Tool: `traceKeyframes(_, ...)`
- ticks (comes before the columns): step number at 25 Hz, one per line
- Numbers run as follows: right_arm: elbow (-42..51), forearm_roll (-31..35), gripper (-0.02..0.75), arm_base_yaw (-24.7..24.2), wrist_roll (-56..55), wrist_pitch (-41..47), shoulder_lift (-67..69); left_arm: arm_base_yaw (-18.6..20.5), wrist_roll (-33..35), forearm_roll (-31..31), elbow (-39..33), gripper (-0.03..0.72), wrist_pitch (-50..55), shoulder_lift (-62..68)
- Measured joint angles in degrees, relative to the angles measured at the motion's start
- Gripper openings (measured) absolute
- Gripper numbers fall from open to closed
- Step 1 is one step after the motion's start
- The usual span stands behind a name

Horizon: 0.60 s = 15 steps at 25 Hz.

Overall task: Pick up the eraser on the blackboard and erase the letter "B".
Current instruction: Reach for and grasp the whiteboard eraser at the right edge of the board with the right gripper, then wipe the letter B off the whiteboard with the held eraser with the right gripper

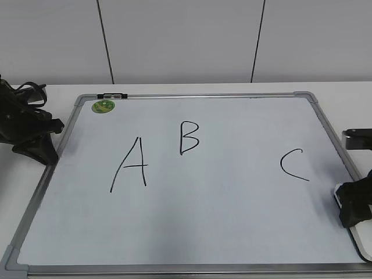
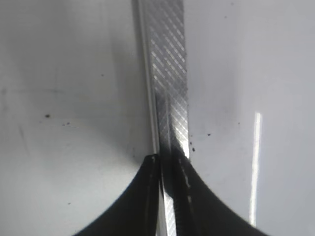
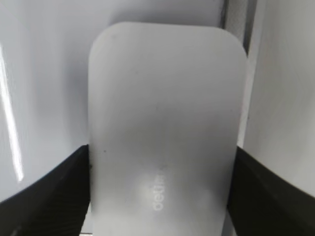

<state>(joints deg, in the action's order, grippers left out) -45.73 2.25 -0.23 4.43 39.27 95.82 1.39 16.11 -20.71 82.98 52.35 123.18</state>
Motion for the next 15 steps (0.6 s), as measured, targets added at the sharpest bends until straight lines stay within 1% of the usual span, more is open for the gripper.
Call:
traceKeyframes(4,0.0,0.0,0.587,0.0,0.0,-0.1,0.34,0.0,0.0,0.0,0.0,0.036,0.0,0.0)
traceKeyframes(9,0.0,-0.09,0.54,0.0,0.0,-0.11,0.36,0.0,0.0,0.0,0.0,0.036,0.0,0.0)
traceKeyframes(15,0.0,-0.09,0.54,0.0,0.0,0.0,0.36,0.0,0.0,0.0,0.0,0.036,0.0,0.0)
